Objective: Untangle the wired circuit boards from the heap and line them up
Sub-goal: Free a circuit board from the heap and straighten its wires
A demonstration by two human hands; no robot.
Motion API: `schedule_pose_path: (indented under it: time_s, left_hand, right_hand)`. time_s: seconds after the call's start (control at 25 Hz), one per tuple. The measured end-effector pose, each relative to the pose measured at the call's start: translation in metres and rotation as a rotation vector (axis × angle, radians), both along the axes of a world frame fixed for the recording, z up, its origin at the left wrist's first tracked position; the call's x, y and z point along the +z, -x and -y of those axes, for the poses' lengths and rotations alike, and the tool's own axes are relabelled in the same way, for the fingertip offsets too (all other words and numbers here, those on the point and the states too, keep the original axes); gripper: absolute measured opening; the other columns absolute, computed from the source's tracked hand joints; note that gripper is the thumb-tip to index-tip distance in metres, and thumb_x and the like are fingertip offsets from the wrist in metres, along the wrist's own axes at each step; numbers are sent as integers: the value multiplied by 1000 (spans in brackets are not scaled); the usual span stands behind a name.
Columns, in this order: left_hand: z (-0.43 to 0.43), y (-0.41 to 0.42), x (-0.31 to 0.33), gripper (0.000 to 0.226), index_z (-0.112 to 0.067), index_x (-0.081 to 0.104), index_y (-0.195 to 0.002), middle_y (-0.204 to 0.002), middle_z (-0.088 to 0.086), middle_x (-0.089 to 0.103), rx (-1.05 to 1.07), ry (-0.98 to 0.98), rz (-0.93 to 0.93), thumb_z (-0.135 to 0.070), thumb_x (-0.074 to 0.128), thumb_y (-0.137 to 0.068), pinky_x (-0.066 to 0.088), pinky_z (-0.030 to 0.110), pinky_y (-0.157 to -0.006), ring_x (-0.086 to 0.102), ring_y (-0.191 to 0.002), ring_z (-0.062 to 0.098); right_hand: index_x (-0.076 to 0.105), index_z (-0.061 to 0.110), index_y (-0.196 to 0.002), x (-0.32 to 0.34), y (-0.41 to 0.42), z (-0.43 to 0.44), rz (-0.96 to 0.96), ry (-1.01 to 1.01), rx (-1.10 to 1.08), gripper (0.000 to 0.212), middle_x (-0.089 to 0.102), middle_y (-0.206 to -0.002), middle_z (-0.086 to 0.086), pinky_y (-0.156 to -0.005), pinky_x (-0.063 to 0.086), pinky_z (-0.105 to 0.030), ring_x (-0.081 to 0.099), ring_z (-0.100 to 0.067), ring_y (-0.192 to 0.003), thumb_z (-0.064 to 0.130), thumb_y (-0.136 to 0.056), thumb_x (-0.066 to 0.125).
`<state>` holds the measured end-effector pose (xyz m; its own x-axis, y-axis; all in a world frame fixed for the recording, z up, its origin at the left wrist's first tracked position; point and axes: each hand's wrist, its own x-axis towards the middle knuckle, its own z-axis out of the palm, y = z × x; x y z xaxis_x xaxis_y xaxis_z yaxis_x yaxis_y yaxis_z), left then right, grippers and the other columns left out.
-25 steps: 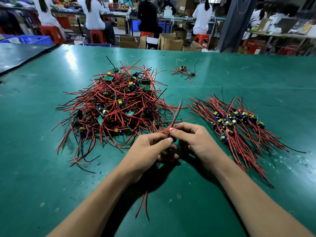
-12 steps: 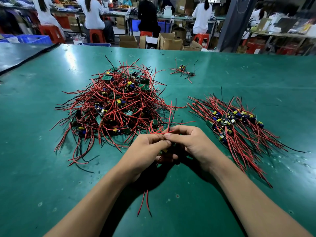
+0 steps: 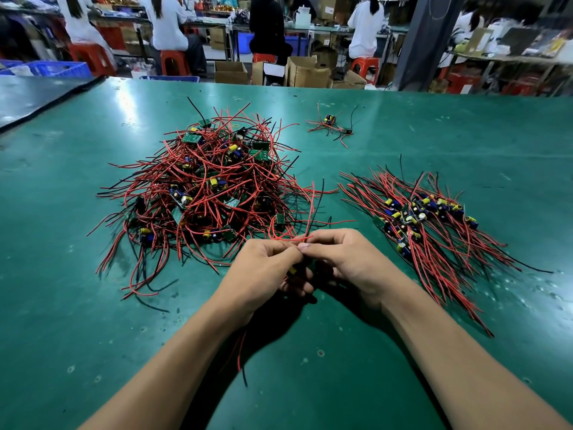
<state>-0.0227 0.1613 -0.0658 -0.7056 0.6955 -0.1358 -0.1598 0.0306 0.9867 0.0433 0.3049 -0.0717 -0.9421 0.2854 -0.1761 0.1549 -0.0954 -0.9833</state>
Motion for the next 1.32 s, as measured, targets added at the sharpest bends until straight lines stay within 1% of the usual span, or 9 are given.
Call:
schedule_pose_path:
  time_s: [0.16, 0.28, 0.44, 0.56, 0.64, 0.76, 1.12, 1.24, 1.32]
  left_hand:
    - [-2, 1, 1, 24, 3, 69, -71, -67, 22, 67, 36, 6, 57, -2, 55, -90, 55, 30, -45, 64, -49, 27]
    - [-2, 2, 1, 20, 6, 67, -75, -65, 21, 67, 34, 15, 75, -1, 53, -88, 53, 26, -44, 63, -48, 26]
    - [-2, 0, 1, 20, 5, 67, -76, -65, 21, 67, -9, 26, 85, -1, 52, -88, 51, 26, -45, 62, -48, 26]
    - [-1, 0, 1, 20, 5, 65, -80, -66, 19, 68, 28, 16, 94, -2, 52, -92, 52, 25, -45, 63, -49, 25]
    - [0, 1, 1, 20, 7, 65, -85, -68, 20, 69, 52, 6, 90, -4, 52, -95, 53, 26, -45, 63, -48, 24]
    - [1, 1, 1, 23, 15, 63, -89, -70, 25, 67, 43, 3, 92, -5, 53, -96, 53, 27, -44, 62, -47, 25]
    - [3, -2, 7, 20, 7, 66, -77, -64, 21, 66, -42, 74, 53, -3, 55, -90, 50, 24, -44, 59, -44, 24]
    - [3, -1, 7, 21, 7, 67, -79, -65, 20, 67, -76, 74, 35, -4, 55, -91, 50, 25, -44, 60, -44, 24]
    - [4, 0, 7, 22, 5, 68, -77, -66, 19, 68, -84, 66, 16, -5, 56, -92, 51, 25, -45, 61, -46, 24]
  right_hand:
    - [71, 1, -85, -6, 7, 5, -95, 22, -93, 10, 63, -81, -22, -55, 38, -29, 50, -25, -58, 10, -88, 69]
    - [75, 16, -81, -9, 13, -2, -127, -148, -269, 9, 62, -62, 2, -46, 31, -23, 40, -16, -44, 13, -88, 70]
    - [74, 14, -87, -10, 14, -16, -171, -232, -502, 5, 50, -50, 12, -41, 26, -19, 35, -12, -40, 15, -90, 70]
    - [70, 15, -86, -6, 13, -8, -174, -28, -461, 7, 43, -50, 8, -37, 27, -18, 35, -8, -40, 15, -92, 69]
    - [66, 12, -83, -2, 9, -1, -134, 184, -275, 9, 43, -53, 5, -34, 27, -17, 34, -5, -39, 14, -91, 70]
    - [66, 10, -80, 3, 3, 10, -45, 191, -45, 10, 45, -45, 6, -32, 25, -13, 32, -2, -36, 9, -90, 69]
    - [63, 11, -77, -2, 12, -6, -113, 90, -426, 15, 44, -50, 5, -34, 25, -16, 33, -5, -36, 6, -88, 72]
    - [61, 8, -81, 1, 13, -15, -178, 211, -530, 13, 49, -55, 5, -33, 26, -17, 32, -4, -36, 7, -92, 69]
    - [62, 6, -81, 6, 12, -17, -178, 389, -513, 17, 46, -55, 5, -32, 24, -16, 30, -3, -35, 13, -96, 63]
